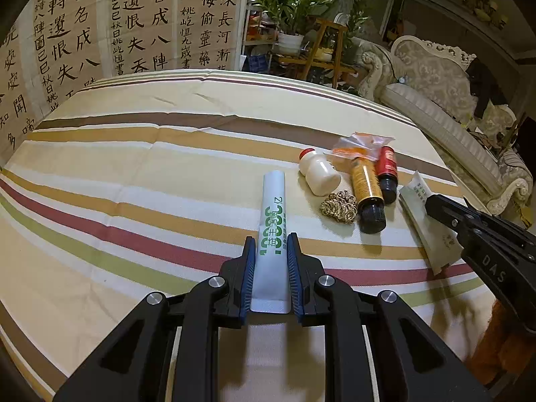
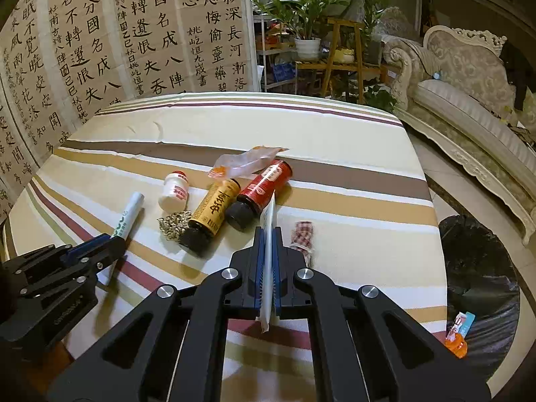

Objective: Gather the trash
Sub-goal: 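Grasp the flat white packet with the right gripper, then carry the toothpaste tube over the bin while the right gripper carries the packet there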

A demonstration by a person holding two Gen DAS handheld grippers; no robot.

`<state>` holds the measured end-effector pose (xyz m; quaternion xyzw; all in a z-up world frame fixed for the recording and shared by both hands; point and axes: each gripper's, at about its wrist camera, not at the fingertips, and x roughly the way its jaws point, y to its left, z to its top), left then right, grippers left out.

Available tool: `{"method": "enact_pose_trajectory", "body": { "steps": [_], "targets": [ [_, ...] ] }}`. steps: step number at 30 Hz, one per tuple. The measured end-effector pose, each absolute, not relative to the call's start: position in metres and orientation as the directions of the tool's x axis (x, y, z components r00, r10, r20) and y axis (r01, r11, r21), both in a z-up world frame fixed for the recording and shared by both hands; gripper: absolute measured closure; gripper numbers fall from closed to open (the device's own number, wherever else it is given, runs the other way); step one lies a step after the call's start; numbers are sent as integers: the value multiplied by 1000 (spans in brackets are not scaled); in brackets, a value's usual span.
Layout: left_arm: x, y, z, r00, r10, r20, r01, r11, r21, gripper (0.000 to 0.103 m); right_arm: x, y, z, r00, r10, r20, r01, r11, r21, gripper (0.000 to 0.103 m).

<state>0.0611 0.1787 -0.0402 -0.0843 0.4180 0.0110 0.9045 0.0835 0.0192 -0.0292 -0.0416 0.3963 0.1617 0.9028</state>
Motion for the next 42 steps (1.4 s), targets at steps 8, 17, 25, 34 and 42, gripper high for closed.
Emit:
{"method": "enact_pose_trajectory", "body": {
  "steps": [8,17,25,34,42],
  "targets": [
    [56,177,-39,655,-44,-754,-92,986,-137,83,74,23,-28,607,280,-744,-357,932,60,98],
    [52,176,-38,657,-33,-754,-99,987,-130,83,72,30,-43,566,274,-778,-366,928,61,93],
    [45,168,-31,675,-30,-737,-93,988,-125,83,59,14,-28,606,296,-739,-361,929,76,96],
    [36,129,-12,715,-67,-696,-24,992,-120,83,41,-41,-9,674,250,-695,-278,958,75,96],
    [37,67,-2,729,-151,-668,103,989,-111,83,30,-108,-5,732,125,-670,-135,990,37,96]
  ]
}}
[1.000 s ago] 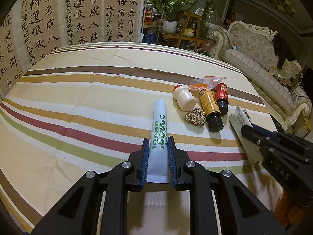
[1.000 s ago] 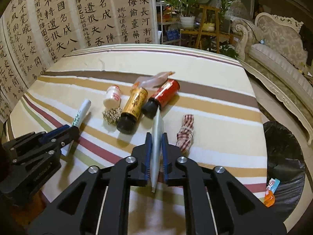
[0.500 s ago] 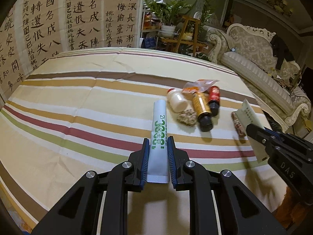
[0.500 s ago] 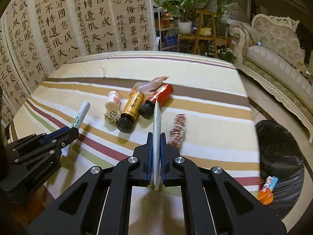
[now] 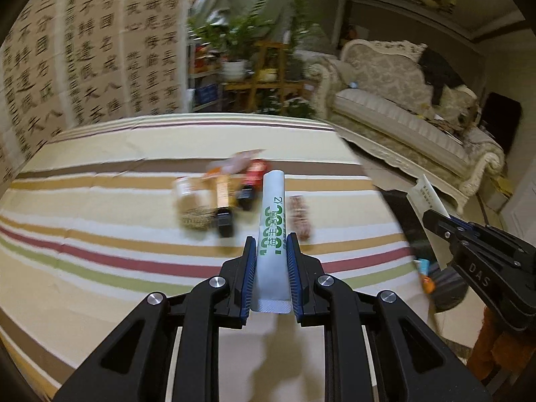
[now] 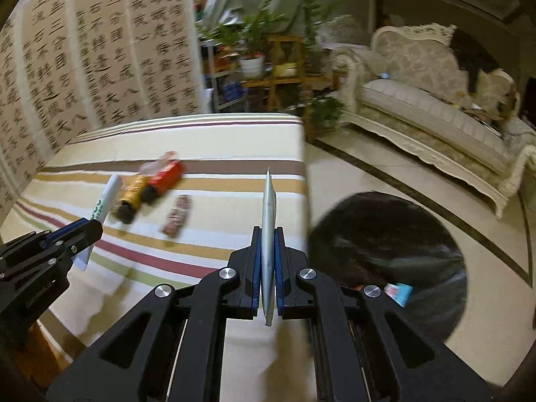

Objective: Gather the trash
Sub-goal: 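Carry the toothpaste tube over the bin while the right gripper carries the packet there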

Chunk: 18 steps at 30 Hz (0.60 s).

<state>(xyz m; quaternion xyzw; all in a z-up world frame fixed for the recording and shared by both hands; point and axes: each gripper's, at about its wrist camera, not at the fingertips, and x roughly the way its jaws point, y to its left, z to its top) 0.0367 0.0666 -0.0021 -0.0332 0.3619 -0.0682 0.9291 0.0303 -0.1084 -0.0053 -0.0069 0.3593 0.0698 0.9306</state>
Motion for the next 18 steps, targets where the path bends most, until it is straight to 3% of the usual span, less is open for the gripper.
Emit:
{"method": "enact_pose_trajectory", "body": {
  "steps": [18],
  "targets": [
    [58,-71,-9,688,-302,-660,355,933,-57,83,31,-231,-35,731,-63,-680,126,991,43,96]
  ]
}}
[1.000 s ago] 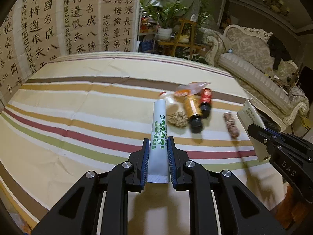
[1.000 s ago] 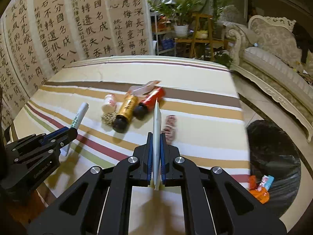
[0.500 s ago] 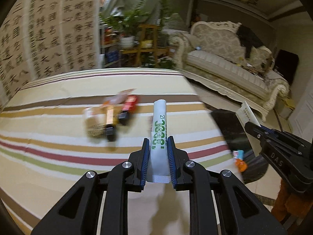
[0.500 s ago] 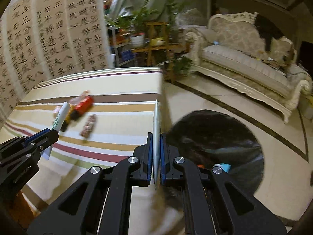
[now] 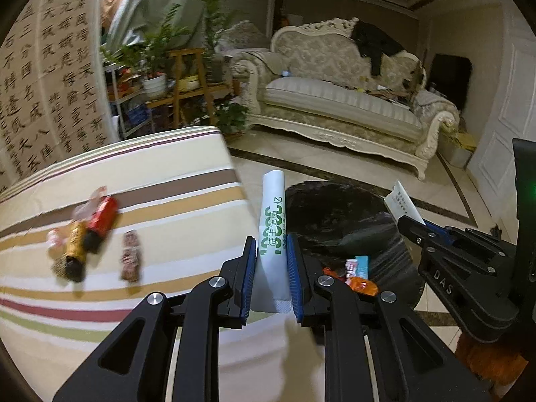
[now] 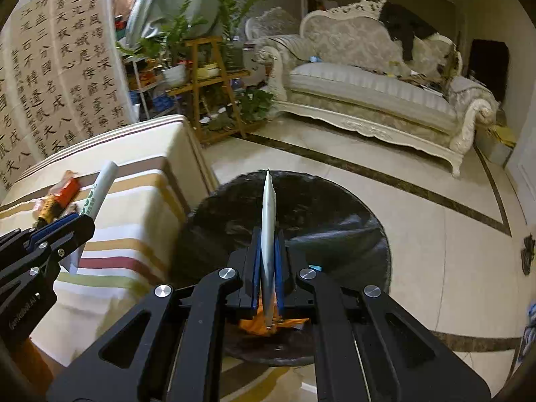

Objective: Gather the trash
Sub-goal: 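Carry the toothpaste tube over the bin while the right gripper carries the packet there, then open both grippers over the bin to drop the tube and packet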

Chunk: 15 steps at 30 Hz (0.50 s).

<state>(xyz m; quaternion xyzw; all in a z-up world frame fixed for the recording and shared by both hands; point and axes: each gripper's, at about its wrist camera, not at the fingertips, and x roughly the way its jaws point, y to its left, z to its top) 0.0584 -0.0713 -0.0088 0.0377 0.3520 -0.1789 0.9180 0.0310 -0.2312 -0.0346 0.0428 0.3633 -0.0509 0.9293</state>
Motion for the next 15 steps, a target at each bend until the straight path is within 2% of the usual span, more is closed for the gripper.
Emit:
{"method": "enact_pose_trajectory", "body": {
  "steps": [15],
  "targets": [
    [77,-123,-29,646,-300,-702,418,908,-4,82,44,-267,-61,692,-84,-717,187,980,65,95]
  ]
}}
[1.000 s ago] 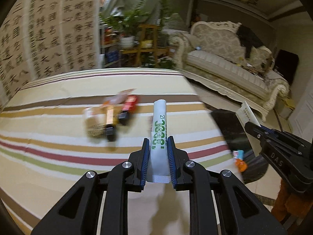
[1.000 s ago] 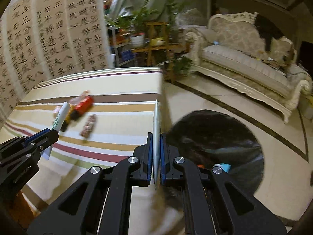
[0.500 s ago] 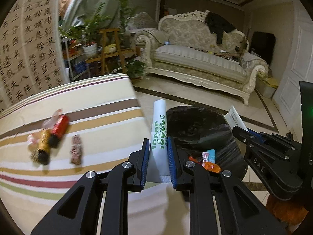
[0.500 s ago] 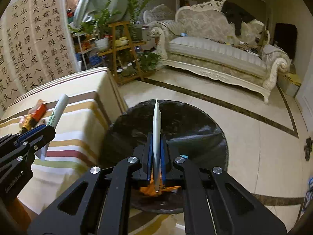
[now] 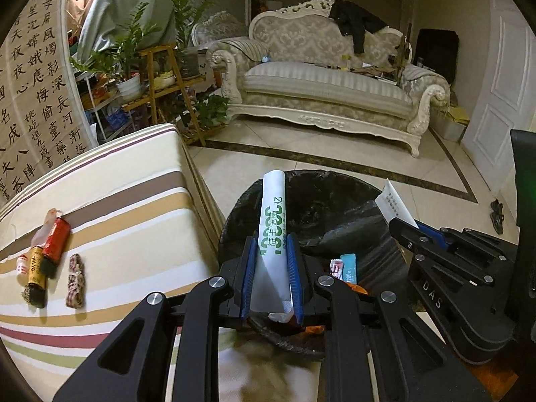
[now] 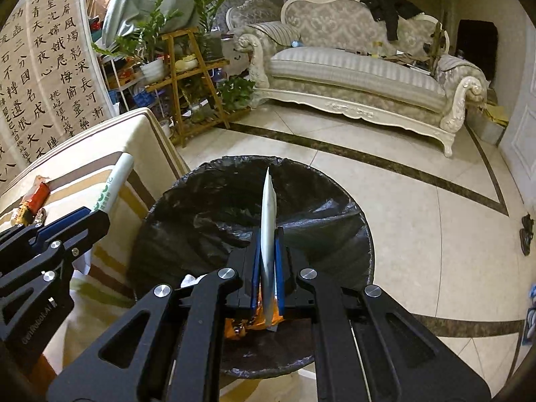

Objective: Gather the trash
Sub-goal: 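Open both grippers over the bin to drop the tube and packet, then move both open grippers back over the table items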

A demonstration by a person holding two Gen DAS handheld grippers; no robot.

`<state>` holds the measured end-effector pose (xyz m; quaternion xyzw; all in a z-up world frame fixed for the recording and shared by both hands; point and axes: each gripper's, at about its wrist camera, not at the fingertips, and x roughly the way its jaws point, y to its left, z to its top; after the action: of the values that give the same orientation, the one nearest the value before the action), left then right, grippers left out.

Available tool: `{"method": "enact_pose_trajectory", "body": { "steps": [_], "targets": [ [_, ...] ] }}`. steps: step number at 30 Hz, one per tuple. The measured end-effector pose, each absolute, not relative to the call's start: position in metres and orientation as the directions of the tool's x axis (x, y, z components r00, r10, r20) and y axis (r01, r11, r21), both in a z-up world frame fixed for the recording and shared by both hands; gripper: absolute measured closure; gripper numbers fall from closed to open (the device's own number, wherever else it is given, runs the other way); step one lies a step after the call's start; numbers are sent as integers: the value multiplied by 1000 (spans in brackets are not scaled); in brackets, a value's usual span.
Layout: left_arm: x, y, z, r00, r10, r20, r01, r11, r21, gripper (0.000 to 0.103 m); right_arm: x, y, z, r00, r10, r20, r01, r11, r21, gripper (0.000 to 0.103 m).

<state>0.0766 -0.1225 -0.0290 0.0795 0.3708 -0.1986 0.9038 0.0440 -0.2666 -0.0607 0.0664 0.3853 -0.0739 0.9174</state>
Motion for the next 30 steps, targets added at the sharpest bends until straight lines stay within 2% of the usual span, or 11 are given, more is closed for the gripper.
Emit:
{"method": "enact_pose_trajectory", "body": {
  "steps": [2,4,5,6,7,9,16,27,30],
  "targets": [
    [78,-123,-31,644,-297,-705,418,909,-1,82,46,-268,-61,691,-85,-718,193,979,70,92],
    [79,-123,-32,638,-296,-711,416,909,-5,75,46,-270,-61,691,-85,-718,199,977,76,76],
    [79,-123,-32,638,-295,-711,414,910,-7,70,45,-270,-61,695,-91,-714,205,976,75,75],
    [80,-122,-31,639,-294,-711,410,912,-9,61,45,-272,-60,695,-93,-713,207,976,74,75],
    [80,-121,-31,642,-296,-708,406,914,-14,55,45,-272,-60,694,-95,-714,209,975,73,75],
    [80,-119,-30,646,-295,-704,400,916,-17,53,45,-273,-60,694,-98,-713,215,974,75,72],
    [77,-108,-26,662,-280,-695,358,933,-35,33,44,-273,-54,700,-119,-704,231,971,65,52],
    [75,-54,-18,701,-190,-687,228,973,-37,28,46,-247,-43,715,-71,-696,178,981,83,34],
    [72,-37,-16,709,-160,-687,188,982,-34,27,47,-233,-40,719,-39,-694,143,985,92,32]
  ]
}}
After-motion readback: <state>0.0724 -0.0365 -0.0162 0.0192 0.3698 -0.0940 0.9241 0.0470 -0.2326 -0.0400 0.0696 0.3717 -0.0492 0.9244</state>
